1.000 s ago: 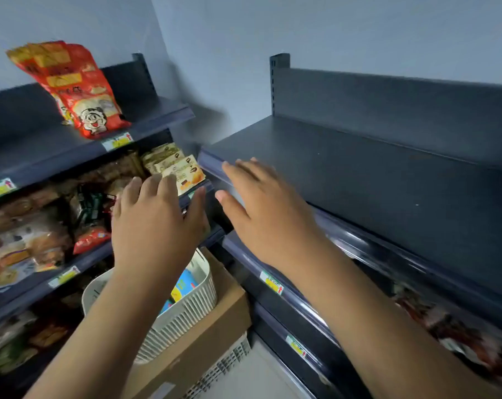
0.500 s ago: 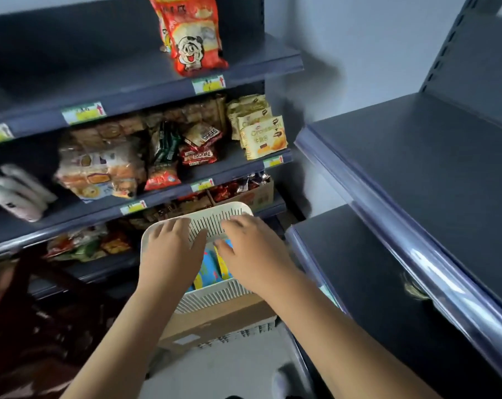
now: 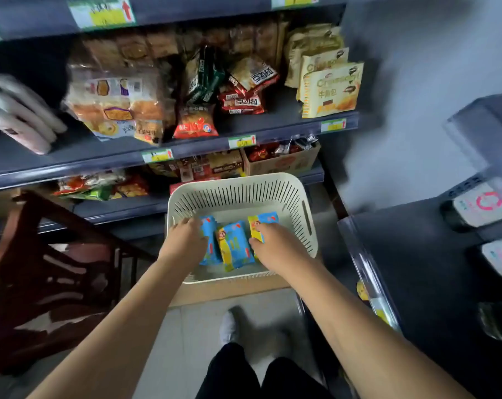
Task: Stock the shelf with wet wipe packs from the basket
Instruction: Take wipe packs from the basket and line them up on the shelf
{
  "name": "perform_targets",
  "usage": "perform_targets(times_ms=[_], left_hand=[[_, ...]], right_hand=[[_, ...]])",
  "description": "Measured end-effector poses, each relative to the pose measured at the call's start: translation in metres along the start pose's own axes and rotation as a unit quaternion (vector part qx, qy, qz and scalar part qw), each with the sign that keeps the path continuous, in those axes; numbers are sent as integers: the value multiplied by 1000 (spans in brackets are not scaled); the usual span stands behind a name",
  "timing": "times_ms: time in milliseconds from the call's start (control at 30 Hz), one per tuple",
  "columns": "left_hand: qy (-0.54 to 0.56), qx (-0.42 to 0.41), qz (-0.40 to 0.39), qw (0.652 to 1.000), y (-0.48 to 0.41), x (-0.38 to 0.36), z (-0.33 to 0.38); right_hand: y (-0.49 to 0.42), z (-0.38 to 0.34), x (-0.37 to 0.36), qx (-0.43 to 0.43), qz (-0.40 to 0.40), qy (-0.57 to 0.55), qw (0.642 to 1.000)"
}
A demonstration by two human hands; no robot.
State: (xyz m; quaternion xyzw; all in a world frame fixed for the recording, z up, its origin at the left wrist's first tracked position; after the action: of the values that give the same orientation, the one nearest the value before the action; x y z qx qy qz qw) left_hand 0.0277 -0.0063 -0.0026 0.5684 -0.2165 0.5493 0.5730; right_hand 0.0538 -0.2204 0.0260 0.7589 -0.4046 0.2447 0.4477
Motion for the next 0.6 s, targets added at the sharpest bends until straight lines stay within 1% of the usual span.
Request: perform_targets(times_ms=[167,300,433,600], left_hand=[[-74,-46,-76,993,-49,-24,-23],[-133,-64,-108,983,-83,-44,-29],[-183,-75,-111,974,-100,-58,-26],[-225,-79,-66,969,-103,-62,-24]], right_hand=[[-54,-10,-44,-60,-46,-17,997],[-85,-11,-73,-121,-32,10,992],[-102,-7,-100,-179,-42,7,983],[-111,-8,-117,-200,-7,5,980]])
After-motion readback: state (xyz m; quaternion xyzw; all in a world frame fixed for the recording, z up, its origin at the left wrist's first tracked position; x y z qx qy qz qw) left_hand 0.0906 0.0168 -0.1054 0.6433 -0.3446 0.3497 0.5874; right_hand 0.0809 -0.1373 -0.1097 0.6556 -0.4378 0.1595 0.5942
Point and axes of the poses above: each hand's wrist, its own y-axis away from the middle knuckle, its own x-axis out of the back of the hand, z = x × y, the point moved 1 cm from there along -y, towards the middle knuckle, and after that the axes turned 4 degrees about -y, right-handed, at the moved point
